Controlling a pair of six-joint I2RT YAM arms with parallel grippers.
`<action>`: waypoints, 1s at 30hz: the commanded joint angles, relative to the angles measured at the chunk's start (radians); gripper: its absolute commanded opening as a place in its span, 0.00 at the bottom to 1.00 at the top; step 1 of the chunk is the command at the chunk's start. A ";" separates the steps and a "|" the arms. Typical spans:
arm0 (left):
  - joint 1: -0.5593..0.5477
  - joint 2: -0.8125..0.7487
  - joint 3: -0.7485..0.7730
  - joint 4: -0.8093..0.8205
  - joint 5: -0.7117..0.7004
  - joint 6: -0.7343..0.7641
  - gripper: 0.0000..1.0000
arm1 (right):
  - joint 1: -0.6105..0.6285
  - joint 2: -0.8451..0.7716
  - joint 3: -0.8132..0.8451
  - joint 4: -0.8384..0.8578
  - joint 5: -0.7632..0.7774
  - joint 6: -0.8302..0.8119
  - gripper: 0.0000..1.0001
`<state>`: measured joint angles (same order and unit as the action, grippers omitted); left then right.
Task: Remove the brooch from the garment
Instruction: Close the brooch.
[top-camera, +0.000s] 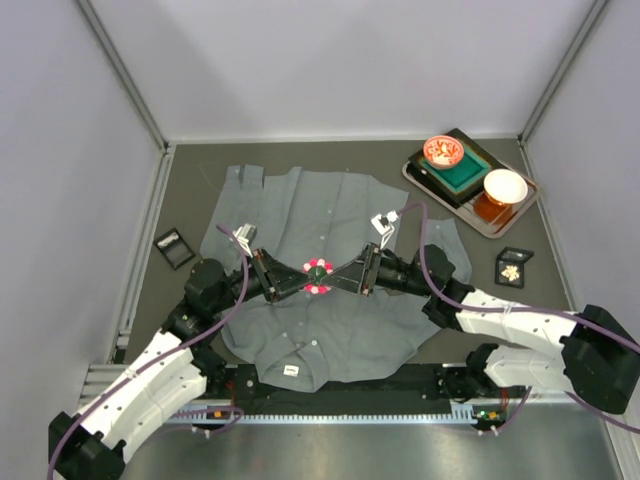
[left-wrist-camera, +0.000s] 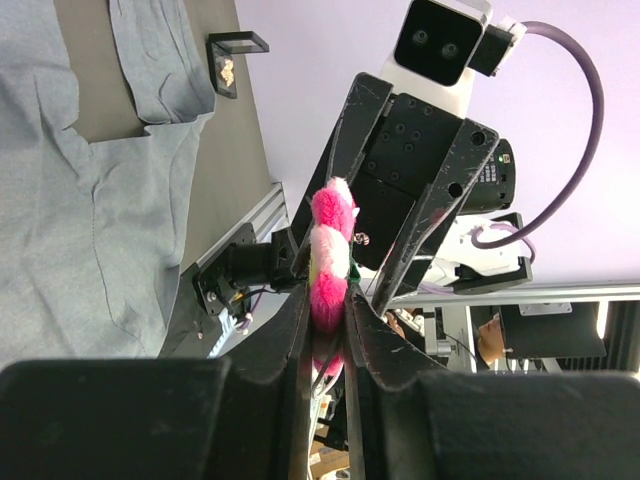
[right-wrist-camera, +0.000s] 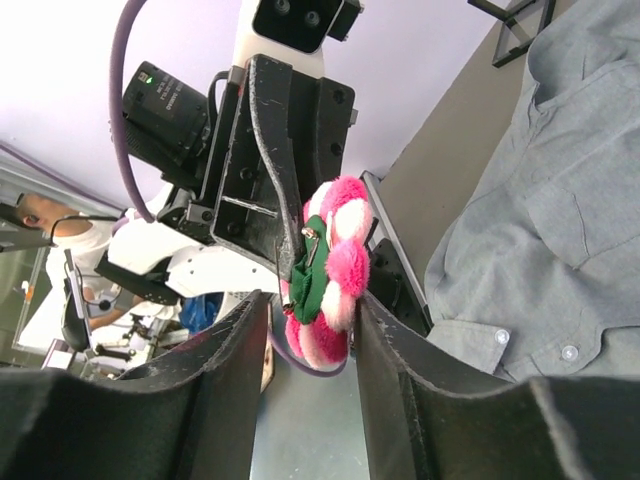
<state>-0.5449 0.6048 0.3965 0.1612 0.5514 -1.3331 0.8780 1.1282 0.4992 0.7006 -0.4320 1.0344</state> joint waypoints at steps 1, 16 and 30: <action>-0.003 -0.007 -0.007 0.072 -0.007 -0.006 0.00 | 0.019 0.024 0.035 0.105 -0.011 0.010 0.38; -0.003 0.006 -0.007 0.072 0.012 0.009 0.00 | 0.019 0.047 0.053 0.089 -0.028 0.023 0.29; -0.003 0.009 -0.015 0.084 0.016 -0.001 0.00 | 0.016 0.048 0.050 0.126 -0.028 0.049 0.37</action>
<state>-0.5449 0.6109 0.3889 0.1825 0.5533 -1.3369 0.8833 1.1675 0.4995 0.7547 -0.4419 1.0794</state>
